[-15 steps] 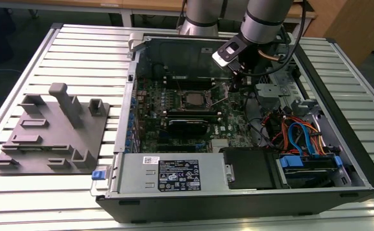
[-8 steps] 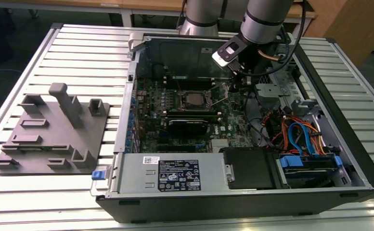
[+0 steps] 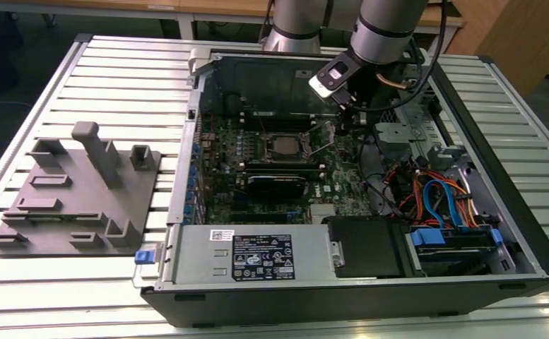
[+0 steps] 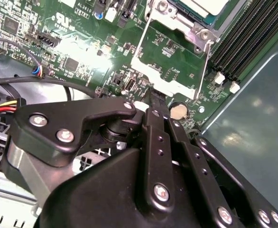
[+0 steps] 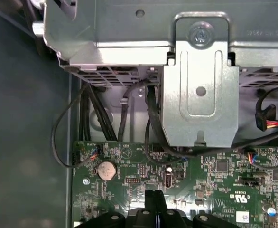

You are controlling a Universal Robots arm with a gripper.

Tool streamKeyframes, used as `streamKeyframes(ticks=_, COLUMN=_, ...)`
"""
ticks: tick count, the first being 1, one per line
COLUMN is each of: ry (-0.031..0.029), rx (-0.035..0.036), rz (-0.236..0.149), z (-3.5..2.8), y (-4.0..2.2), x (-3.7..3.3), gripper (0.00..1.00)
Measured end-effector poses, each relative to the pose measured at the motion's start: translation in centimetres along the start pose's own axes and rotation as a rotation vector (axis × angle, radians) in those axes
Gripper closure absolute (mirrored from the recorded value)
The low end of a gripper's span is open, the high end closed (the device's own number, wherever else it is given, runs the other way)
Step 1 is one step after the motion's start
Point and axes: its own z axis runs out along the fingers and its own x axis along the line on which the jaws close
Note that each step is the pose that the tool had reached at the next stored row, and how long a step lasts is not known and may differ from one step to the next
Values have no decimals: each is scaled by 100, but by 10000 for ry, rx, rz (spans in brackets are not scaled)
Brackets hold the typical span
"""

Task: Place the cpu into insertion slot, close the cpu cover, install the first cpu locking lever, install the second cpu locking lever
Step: 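Close the cpu cover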

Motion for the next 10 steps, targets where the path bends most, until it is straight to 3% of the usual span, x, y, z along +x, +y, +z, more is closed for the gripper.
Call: streamKeyframes(ticks=10, ry=7, rx=0, rz=0, z=-2, y=-128, x=-1, gripper=89)
